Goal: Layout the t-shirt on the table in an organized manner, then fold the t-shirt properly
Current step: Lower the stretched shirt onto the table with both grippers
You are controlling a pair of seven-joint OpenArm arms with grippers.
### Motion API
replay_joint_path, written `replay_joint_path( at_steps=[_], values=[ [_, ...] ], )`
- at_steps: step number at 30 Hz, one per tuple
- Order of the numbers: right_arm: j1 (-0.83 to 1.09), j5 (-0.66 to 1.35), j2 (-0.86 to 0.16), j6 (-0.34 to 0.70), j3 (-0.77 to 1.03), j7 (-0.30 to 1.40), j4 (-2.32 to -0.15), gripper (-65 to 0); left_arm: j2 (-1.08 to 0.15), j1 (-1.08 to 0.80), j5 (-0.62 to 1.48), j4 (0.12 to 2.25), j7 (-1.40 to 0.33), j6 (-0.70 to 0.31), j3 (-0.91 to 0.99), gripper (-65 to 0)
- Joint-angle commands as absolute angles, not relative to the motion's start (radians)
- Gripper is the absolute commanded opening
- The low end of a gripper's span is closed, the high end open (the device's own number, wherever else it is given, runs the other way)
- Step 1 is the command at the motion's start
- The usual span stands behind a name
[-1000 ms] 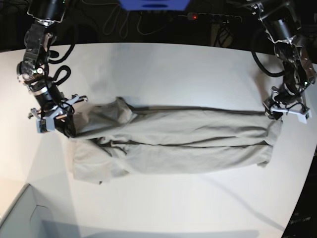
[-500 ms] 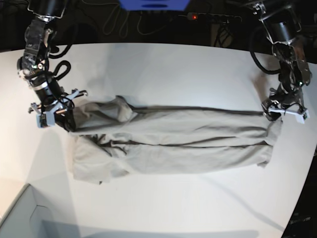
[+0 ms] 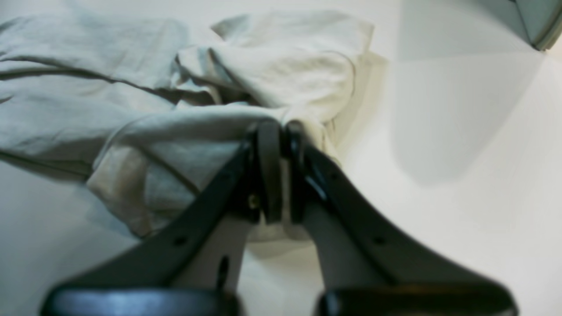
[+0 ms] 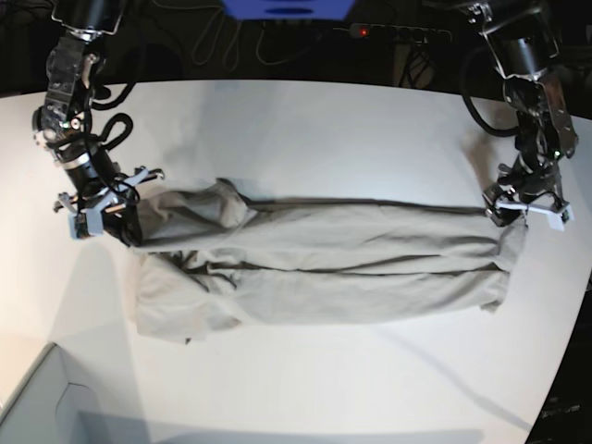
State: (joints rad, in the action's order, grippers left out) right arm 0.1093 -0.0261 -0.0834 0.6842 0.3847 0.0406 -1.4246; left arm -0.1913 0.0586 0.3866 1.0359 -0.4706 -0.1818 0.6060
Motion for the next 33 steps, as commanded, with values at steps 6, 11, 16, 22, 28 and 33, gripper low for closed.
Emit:
replay_joint_path(
  at_steps=[6, 11, 16, 22, 28, 33],
  values=[
    [0.099, -0.008, -0.094, 0.698, 0.386, 0.010, -1.442, -65.0, -0.202, 0.061, 0.390, 1.047, -0.483, -0.180, 0.608, -21.1],
    [0.099, -0.008, -0.094, 0.698, 0.386, 0.010, -1.442, -65.0, -0.200, 0.061, 0.390, 1.047, -0.483, -0.180, 0.610, -21.2],
    [0.099, -0.008, -0.094, 0.698, 0.386, 0.010, -1.442, -65.0, -0.200, 0.061, 0.390, 1.047, -0.483, -0.180, 0.610, -21.2],
    [0.099, -0.008, -0.094, 0.698, 0.386, 0.010, -1.442, -65.0, -0.200, 0.061, 0.392, 1.047, -0.481, -0.180, 0.610, -21.2],
    [0.099, -0.008, -0.097, 0.698, 0.386, 0.010, -1.442, -65.0, -0.200, 0.047, 0.392, 1.047, -0.481, -0.182, 0.610, -21.2],
    [0.099, -0.008, -0.097, 0.698, 0.386, 0.010, -1.442, -65.0, -0.200, 0.047, 0.392, 1.047, -0.481, -0.182, 0.610, -21.2]
  ],
)
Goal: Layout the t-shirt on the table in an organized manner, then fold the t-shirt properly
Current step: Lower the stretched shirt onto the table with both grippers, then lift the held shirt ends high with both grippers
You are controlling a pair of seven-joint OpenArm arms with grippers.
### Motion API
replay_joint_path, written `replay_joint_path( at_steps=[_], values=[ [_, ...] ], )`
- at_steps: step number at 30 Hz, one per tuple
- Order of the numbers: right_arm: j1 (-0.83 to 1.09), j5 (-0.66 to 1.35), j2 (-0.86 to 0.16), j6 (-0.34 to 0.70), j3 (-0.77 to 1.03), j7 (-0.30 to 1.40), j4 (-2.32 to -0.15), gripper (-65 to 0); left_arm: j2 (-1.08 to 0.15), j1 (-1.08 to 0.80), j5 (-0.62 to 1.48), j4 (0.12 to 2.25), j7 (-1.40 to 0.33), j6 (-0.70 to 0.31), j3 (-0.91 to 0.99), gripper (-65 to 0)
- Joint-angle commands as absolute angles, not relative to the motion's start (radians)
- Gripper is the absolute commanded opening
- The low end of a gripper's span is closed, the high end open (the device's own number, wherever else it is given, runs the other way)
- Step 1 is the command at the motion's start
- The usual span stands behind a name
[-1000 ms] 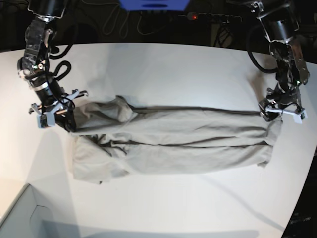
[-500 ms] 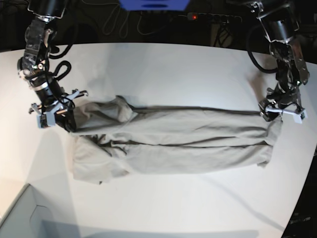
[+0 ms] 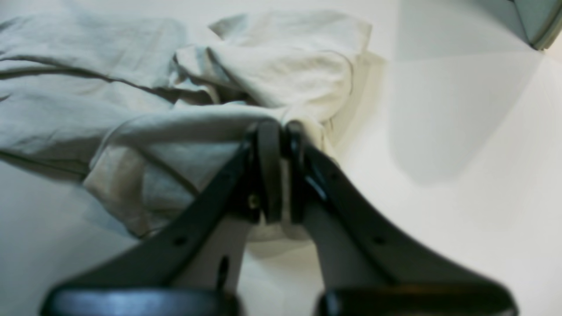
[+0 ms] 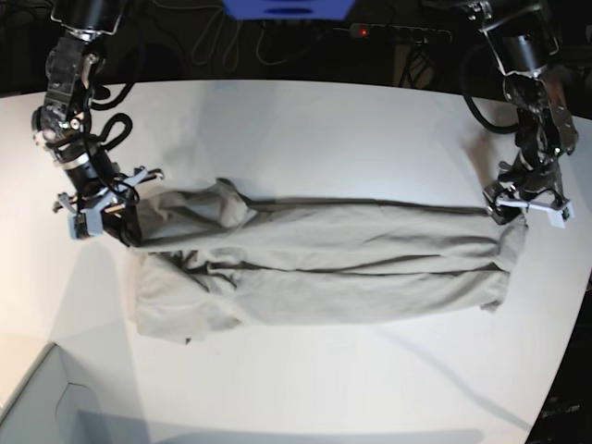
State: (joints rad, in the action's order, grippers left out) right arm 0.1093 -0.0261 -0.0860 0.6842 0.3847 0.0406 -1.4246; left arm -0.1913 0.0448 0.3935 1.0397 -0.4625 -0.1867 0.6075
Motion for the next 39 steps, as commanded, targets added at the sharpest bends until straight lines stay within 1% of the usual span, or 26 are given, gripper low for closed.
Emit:
replay_joint_path(
  at_steps=[1, 3, 6, 8, 28, 33, 39],
  values=[
    [0.099, -0.008, -0.097, 0.698, 0.387, 0.010, -1.442, -65.0, -0.200, 0.047, 0.392, 1.047, -0.481, -0.182, 0.610, -21.2],
    [0.099, -0.008, -0.097, 0.698, 0.387, 0.010, -1.442, -65.0, -0.200, 0.047, 0.392, 1.047, -0.481, -0.182, 0.610, -21.9],
    [0.099, -0.008, -0.097, 0.698, 0.386, 0.010, -1.442, -65.0, -0.200, 0.047, 0.392, 1.047, -0.479, -0.182, 0.610, -28.2],
    [0.099, -0.008, -0.097, 0.698, 0.386, 0.010, -1.442, -65.0, -0.200, 0.048, 0.392, 1.047, -0.479, -0.183, 0.610, -30.8],
    [0.099, -0.008, -0.097, 0.698, 0.386, 0.010, -1.442, -65.0, -0.200, 0.056, 0.392, 1.047, -0.479, -0.183, 0.610, -31.3],
    [0.099, -0.008, -0.097, 0.698, 0.386, 0.010, -1.442, -65.0, -0.208, 0.093, 0.389, 1.035, -0.437, -0.182, 0.610, -31.2],
    [0.099, -0.008, -0.099, 0.698, 0.387, 0.010, -1.442, -65.0, -0.208, 0.120, 0.383, 1.035, -0.437, -0.179, 0.608, -31.2]
  ],
)
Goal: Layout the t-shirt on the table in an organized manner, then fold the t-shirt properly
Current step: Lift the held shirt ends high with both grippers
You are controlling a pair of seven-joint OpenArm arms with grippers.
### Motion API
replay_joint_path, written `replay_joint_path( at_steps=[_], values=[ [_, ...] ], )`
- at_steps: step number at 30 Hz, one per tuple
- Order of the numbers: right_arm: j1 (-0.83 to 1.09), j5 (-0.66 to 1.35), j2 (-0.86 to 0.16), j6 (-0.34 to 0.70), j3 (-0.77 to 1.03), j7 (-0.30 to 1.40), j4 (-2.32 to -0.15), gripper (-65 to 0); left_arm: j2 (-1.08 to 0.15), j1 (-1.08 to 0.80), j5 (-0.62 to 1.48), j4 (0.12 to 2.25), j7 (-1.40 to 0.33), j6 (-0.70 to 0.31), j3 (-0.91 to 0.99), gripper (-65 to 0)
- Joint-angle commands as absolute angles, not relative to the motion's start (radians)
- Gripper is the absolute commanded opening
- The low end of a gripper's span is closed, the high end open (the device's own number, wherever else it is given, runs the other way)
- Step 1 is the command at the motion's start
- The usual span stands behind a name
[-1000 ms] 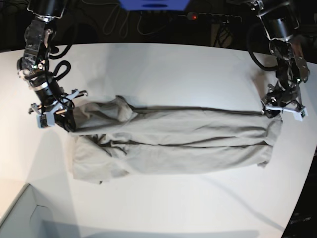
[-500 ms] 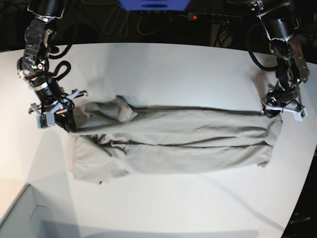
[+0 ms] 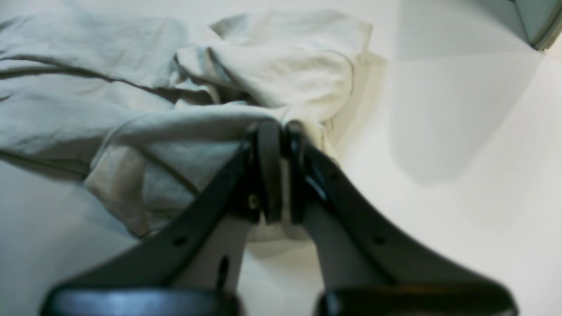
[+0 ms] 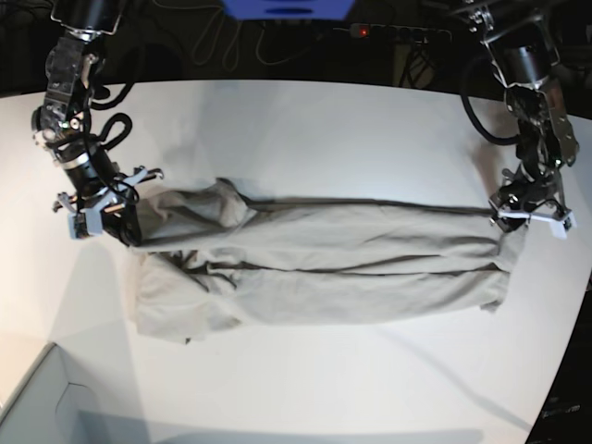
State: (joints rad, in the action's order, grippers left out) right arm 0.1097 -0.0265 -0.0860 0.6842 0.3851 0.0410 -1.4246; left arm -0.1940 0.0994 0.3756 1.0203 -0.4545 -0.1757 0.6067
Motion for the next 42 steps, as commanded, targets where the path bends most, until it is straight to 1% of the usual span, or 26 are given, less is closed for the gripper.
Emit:
replay_joint_path(
  at_steps=[1, 4, 9, 12, 13, 14, 15, 16, 17, 18, 20, 21, 22, 23, 26, 29, 34, 39, 42],
  values=[
    [0.099, -0.008, -0.099, 0.698, 0.387, 0.010, -1.442, -65.0, -0.208, 0.120, 0.383, 1.035, -0.437, -0.179, 0.608, -31.2],
    [0.099, -0.008, -0.101, 0.698, 0.389, 0.010, -1.442, -65.0, -0.208, 0.122, 0.381, 1.032, -0.432, -0.179, 0.608, -31.3],
    [0.099, -0.008, -0.101, 0.698, 0.390, 0.010, -1.442, -65.0, -0.232, 0.163, 0.390, 0.921, -0.432, -0.180, 0.608, -31.3],
    [0.104, -0.008, -0.101, 0.698, 0.390, 0.010, -1.442, -65.0, -0.242, 0.166, 0.390, 0.892, -0.430, -0.182, 0.608, -31.5],
    [0.113, -0.008, -0.101, 0.698, 0.390, 0.010, -1.442, -65.0, -0.242, 0.166, 0.390, 0.891, -0.430, -0.182, 0.608, -32.5],
    [0.117, -0.008, -0.105, 0.698, 0.390, 0.010, -1.445, -65.0, -0.242, 0.166, 0.390, 0.891, -0.430, -0.182, 0.608, -35.5],
    [0.119, -0.008, -0.111, 0.698, 0.390, 0.010, -1.443, -65.0, -0.242, 0.166, 0.390, 0.891, -0.429, -0.182, 0.608, -41.4],
    [0.119, -0.008, -0.114, 0.698, 0.390, 0.010, -1.442, -65.0, -0.242, 0.168, 0.392, 0.891, -0.429, -0.182, 0.610, -49.0],
    [0.120, -0.008, -0.114, 0.698, 0.390, 0.010, -1.442, -65.0, -0.242, 0.168, 0.392, 0.892, -0.429, -0.182, 0.610, -58.2],
    [0.124, -0.008, -0.114, 0.698, 0.390, 0.010, -1.442, -65.0, -0.242, 0.168, 0.392, 0.892, -0.429, -0.182, 0.610, -65.0],
    [0.125, -0.008, -0.114, 0.698, 0.390, 0.010, -1.443, -65.0, -0.242, 0.168, 0.392, 0.892, -0.430, -0.182, 0.610, -64.4],
    [0.125, -0.008, -0.114, 0.698, 0.390, 0.010, -1.443, -65.0, -0.239, 0.166, 0.392, 0.892, -0.430, -0.182, 0.610, -63.0],
    [0.125, -0.008, -0.114, 0.698, 0.390, 0.010, -1.445, -65.0, -0.239, 0.163, 0.392, 0.894, -0.430, -0.182, 0.610, -65.0],
    [0.125, -0.008, -0.114, 0.698, 0.390, 0.010, -1.448, -65.0, -0.237, 0.160, 0.392, 0.901, -0.435, -0.182, 0.610, -65.0],
    [0.125, -0.008, -0.114, 0.698, 0.390, 0.010, -1.449, -65.0, -0.234, 0.128, 0.394, 0.980, -0.440, -0.182, 0.610, -65.0],
    [0.133, -0.008, -0.114, 0.698, 0.392, 0.010, -1.475, -65.0, -0.219, 0.064, 0.447, 1.110, -0.444, -0.176, 0.610, -65.0],
    [0.173, -0.007, -0.111, 0.698, 0.392, 0.010, -1.583, -65.0, -0.229, -0.035, 0.576, 1.317, -0.542, -0.174, 0.624, -65.0],
    [0.237, -0.002, -0.108, 0.698, 0.392, 0.010, -1.702, -65.0, -0.222, -0.093, 0.653, 1.480, -0.641, -0.174, 0.717, -65.0],
    [0.268, -0.002, -0.108, 0.698, 0.392, 0.010, -1.728, -65.0, -0.222, -0.108, 0.697, 1.549, -0.714, -0.177, 0.762, -65.0]
  ],
)
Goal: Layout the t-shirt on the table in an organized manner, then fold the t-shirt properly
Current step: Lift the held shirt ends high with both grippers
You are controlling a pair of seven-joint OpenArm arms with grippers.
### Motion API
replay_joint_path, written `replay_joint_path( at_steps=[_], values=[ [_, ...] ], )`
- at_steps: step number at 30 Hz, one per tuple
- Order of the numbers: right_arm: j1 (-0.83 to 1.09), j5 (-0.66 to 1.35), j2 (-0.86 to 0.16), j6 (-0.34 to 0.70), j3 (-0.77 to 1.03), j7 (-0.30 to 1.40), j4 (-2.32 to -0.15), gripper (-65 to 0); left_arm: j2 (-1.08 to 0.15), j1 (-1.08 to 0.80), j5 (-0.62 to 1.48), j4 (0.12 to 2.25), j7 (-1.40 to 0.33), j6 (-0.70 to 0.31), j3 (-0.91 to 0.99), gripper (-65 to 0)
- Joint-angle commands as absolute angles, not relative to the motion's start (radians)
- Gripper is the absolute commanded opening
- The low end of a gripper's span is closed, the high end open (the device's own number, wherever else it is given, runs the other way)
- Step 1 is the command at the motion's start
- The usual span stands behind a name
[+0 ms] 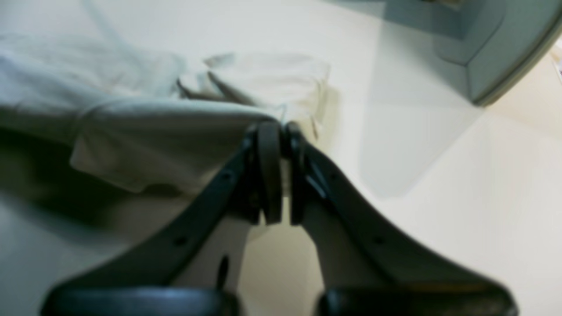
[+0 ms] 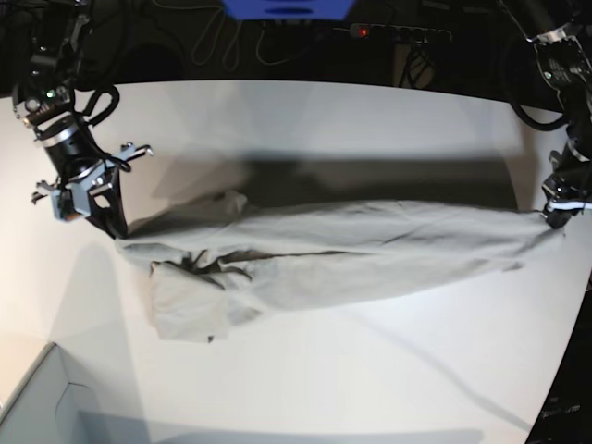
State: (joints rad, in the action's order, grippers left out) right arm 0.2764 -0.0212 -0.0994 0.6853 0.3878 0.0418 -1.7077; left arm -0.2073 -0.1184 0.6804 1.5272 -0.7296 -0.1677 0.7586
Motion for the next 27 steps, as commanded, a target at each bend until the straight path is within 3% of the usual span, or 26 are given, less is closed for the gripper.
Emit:
replay_joint_path(
  at_steps=[1, 15, 27],
  values=[
    [0.271, -0.002, -0.110, 0.698, 0.392, 0.010, -1.728, -65.0, -0.222, -0.113, 0.711, 1.567, -0.740, -0.177, 0.773, -65.0],
    [0.274, -0.002, -0.108, 0.698, 0.390, 0.010, -1.722, -65.0, -0.185, -0.120, 0.736, 1.440, -0.786, -0.183, 0.800, -65.0],
    [0.223, -0.002, -0.113, 0.698, 0.392, 0.012, -1.725, -65.0, -0.176, -0.088, 0.737, 1.621, -0.788, -0.177, 0.794, -65.0]
  ],
)
